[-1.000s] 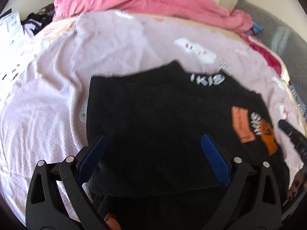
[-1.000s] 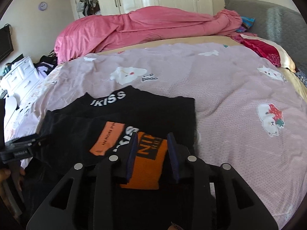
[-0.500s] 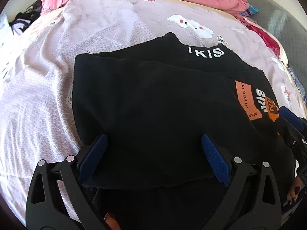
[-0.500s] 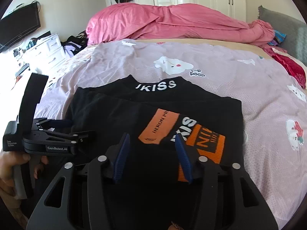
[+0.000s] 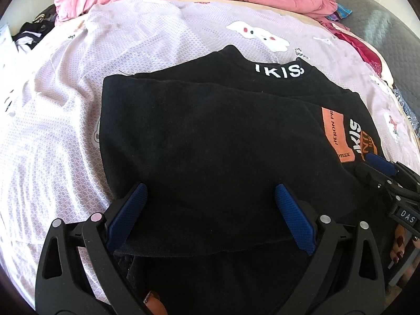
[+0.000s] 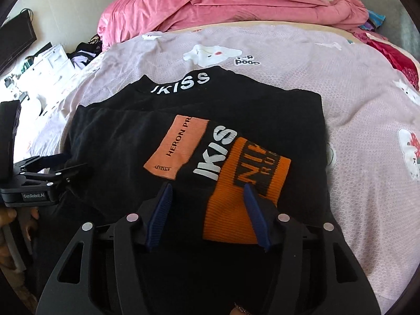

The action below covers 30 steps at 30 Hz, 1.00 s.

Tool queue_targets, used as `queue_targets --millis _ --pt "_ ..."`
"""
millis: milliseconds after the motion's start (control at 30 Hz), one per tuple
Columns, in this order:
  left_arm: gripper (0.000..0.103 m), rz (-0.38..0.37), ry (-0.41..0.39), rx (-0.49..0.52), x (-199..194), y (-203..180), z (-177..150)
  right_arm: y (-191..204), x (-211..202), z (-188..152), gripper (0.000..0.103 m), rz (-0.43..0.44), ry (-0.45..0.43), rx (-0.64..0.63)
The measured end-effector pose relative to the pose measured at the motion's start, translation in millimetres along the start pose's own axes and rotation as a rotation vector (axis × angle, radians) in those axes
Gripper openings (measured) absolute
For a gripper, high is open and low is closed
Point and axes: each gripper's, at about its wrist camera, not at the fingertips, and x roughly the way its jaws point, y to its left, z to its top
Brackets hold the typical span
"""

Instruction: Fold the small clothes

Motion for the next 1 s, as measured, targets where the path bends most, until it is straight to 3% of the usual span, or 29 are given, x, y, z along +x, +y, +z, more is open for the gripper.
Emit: queue_targets --millis 533,933,1000 --pt "0.092 0.004 -0.017 -0.006 -7 1 -4 -4 -20 -2 0.065 0.025 -0.025 0.046" --pt "0.092 -0.028 -0.052 -0.057 -35 12 -7 -1 -33 1 0.069 0.015 -0.060 0.040" --pt "0.092 -0.026 -0.060 -0.063 -40 13 -9 0 -35 0 0.077 0.017 -0.060 0.042"
